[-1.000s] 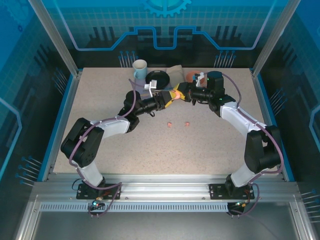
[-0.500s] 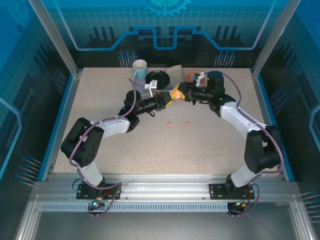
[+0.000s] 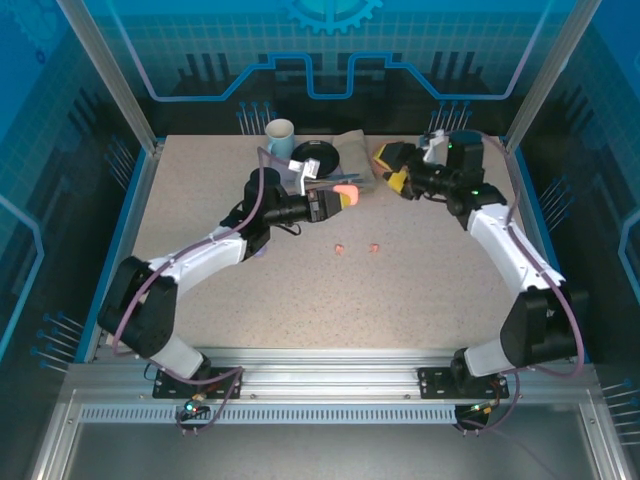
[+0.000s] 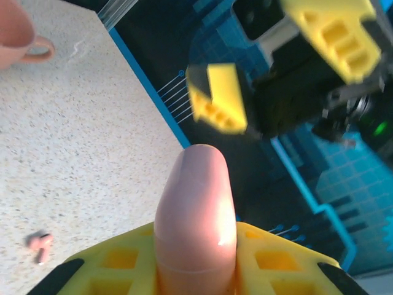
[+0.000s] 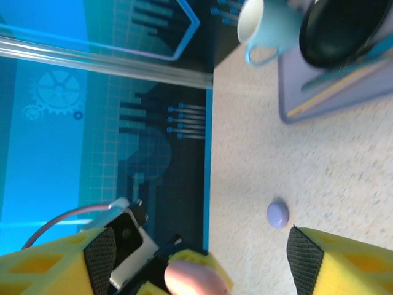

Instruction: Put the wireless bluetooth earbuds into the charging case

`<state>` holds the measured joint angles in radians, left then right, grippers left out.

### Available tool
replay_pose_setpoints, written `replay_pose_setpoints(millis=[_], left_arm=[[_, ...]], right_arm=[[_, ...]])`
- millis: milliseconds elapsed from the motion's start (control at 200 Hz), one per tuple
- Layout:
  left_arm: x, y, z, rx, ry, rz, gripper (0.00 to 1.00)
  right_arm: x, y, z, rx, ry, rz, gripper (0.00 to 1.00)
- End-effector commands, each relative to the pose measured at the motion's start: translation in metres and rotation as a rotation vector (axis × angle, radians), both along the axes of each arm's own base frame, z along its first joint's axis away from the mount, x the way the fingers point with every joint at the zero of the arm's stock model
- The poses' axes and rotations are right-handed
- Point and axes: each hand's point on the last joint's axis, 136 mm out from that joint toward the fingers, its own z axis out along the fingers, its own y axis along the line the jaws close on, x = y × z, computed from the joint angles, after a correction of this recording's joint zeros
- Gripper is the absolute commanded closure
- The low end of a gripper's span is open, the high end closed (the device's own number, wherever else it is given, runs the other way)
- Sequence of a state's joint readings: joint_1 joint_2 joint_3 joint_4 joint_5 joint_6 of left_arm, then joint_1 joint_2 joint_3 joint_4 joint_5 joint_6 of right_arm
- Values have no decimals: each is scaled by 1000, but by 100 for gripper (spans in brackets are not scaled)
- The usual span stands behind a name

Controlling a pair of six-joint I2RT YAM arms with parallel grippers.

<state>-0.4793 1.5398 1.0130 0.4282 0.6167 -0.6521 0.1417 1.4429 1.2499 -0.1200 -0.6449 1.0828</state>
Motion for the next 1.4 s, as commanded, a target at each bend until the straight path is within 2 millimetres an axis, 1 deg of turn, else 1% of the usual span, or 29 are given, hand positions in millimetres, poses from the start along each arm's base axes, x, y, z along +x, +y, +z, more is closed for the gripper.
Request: replay_pose_setpoints(millis=[0, 15, 40, 120, 235, 345, 470, 565, 670, 865, 935, 1040, 1216, 1391], left_arm=[[-15, 10, -5, 145, -196, -20, 75], [-15, 12, -6, 151, -213, -11, 75], [-16, 14, -8, 159, -247, 1, 76], [-20, 22, -13, 176, -369, 31, 82], [-29, 27, -22, 211, -506, 22, 95], [-32, 27, -31, 243, -542, 2, 97], [-37, 25, -32, 237, -592, -22, 98], [-42, 24, -32, 220, -634, -38, 99], [-47, 22, -30, 207, -650, -66, 100], [-53, 16, -23, 181, -659, -94, 100], [-56, 13, -21, 177, -661, -109, 100], [-60, 9, -19, 171, -670, -130, 100], [-65, 6, -19, 166, -671, -151, 100], [-73, 3, -22, 168, -669, -177, 100]], right_arm=[[-21, -5, 17, -178, -99, 72, 23], [-24, -5, 16, -205, -99, 85, 23], [-27, -5, 18, -244, -119, 99, 23], [-39, 2, 20, -355, -205, 174, 22], [-56, 16, 16, -463, -318, 292, 22], [-77, 39, 8, -509, -399, 427, 22], [-93, 63, -13, -565, -425, 547, 23], [-101, 75, -30, -603, -437, 617, 25], [-105, 81, -43, -617, -434, 656, 25], [-107, 87, -65, -634, -402, 695, 26], [-104, 87, -73, -647, -386, 695, 26], [-97, 87, -78, -665, -379, 677, 28], [-77, 82, -73, -683, -373, 615, 29], [-52, 72, -55, -644, -379, 529, 30]])
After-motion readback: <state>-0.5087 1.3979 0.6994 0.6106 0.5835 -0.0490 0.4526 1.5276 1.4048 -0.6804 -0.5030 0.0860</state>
